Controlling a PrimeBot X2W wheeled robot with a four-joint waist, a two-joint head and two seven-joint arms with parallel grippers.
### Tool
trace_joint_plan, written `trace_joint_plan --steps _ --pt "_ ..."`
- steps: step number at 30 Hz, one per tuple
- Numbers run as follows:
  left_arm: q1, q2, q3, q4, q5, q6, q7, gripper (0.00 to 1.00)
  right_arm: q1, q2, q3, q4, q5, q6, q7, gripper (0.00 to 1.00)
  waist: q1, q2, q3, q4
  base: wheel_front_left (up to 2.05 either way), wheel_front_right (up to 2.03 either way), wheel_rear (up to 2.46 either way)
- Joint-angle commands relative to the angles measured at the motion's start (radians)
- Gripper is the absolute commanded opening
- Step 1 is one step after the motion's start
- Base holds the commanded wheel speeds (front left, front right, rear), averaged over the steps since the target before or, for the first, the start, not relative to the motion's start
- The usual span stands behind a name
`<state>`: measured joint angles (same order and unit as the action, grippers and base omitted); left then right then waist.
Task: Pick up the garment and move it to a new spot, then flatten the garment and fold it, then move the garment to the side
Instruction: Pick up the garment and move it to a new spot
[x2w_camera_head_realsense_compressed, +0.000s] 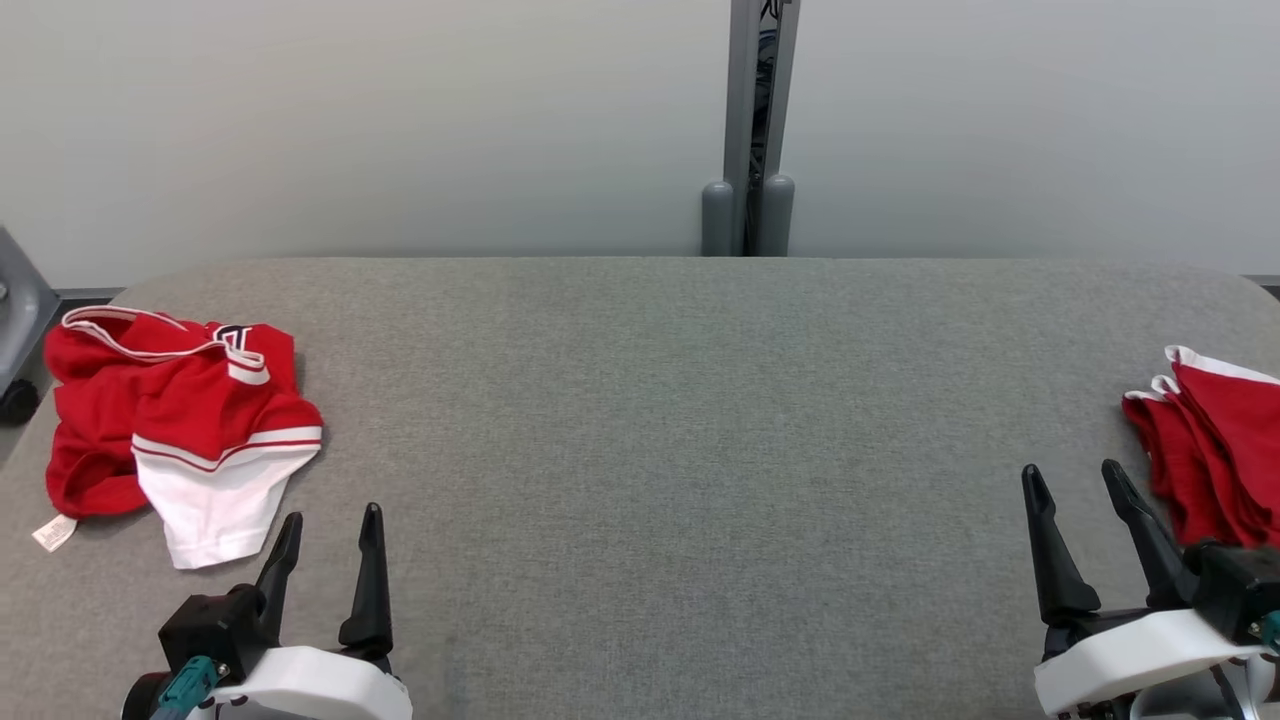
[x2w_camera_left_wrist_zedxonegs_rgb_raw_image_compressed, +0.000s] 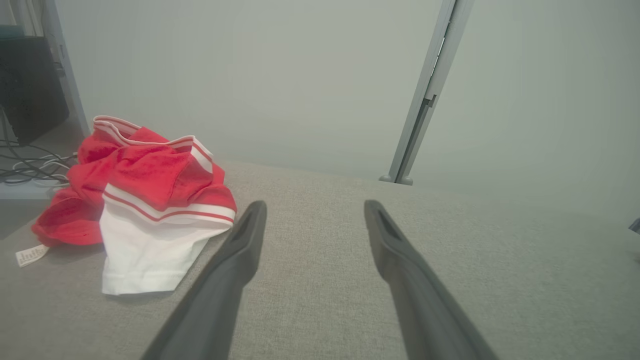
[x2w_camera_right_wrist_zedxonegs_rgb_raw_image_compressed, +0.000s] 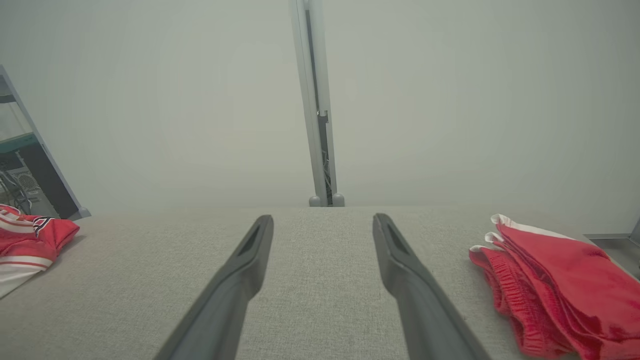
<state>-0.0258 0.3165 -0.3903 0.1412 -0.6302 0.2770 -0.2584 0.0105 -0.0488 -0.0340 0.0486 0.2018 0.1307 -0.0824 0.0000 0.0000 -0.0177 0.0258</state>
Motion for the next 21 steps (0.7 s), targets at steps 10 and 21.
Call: trace_joint_plan --steps 10,21 --pt "-0.02 0.017 0.0 -0.005 0.013 0.006 0.007 1.0 0.012 -0.004 0.001 -0.008 0.011 0.0 -0.004 1.0 0.0 0.0 -0.012 0.187 0.0 0.0 0.0" --pt "0.004 0.023 0.001 -0.021 0.001 0.015 0.015 1.0 0.004 -0.004 0.024 -0.016 0.028 0.0 0.004 1.0 0.0 0.0 -0.02 0.405 0.0 0.0 0.0"
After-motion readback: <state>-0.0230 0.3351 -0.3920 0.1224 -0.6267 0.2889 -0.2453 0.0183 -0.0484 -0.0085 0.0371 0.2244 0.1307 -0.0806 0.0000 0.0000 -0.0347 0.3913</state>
